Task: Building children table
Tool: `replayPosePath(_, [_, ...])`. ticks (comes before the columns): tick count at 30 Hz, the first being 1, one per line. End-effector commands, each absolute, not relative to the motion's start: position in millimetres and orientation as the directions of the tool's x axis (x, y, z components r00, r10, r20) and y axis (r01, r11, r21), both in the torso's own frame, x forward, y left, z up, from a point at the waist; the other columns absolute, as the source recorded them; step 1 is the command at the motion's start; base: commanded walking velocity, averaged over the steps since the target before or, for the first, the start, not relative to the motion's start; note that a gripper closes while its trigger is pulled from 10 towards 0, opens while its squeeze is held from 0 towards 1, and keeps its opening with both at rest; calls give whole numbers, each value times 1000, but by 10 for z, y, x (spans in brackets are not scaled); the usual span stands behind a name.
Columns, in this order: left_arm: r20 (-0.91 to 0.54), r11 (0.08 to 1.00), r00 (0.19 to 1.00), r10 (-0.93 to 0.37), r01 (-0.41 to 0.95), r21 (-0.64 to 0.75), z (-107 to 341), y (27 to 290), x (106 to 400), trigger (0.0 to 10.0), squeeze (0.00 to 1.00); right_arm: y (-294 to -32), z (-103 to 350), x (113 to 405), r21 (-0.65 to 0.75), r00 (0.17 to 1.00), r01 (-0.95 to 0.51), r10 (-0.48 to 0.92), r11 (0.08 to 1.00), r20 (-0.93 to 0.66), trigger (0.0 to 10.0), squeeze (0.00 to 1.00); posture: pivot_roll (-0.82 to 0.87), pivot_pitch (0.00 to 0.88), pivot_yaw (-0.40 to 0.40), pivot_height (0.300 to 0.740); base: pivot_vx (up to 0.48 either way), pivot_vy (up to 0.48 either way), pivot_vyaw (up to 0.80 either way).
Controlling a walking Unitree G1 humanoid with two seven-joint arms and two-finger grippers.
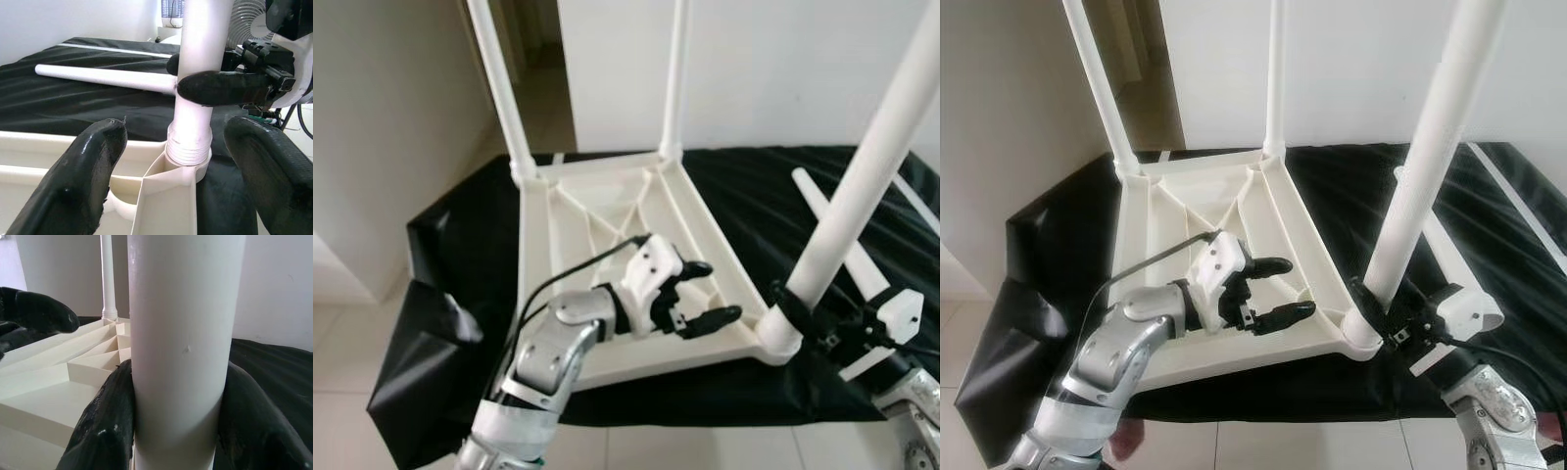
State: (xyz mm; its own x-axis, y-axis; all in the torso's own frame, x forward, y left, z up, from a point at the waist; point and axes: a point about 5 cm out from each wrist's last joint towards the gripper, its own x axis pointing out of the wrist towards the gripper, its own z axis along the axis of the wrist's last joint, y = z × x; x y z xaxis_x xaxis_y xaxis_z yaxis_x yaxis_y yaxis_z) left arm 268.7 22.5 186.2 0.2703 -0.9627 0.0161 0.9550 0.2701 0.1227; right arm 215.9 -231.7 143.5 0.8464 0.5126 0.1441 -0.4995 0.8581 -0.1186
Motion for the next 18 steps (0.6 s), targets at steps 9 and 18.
replayPosePath(9, [17, 293, 293, -956, 948, 125, 1904, 239, 2726, 10000, 0, -2432, 893, 2016, 17, 859, -502, 501, 865, -103, 10000, 0, -19, 0, 69, 740, 0, 0, 0])
replayPosePath(18, [16, 293, 293, -956, 948, 122, 1902, 244, 2717, 10000, 0, -2535, 904, 2044, 23, 844, -523, 522, 852, -122, 10000, 0, -14, 0, 67, 740, 0, 0, 0])
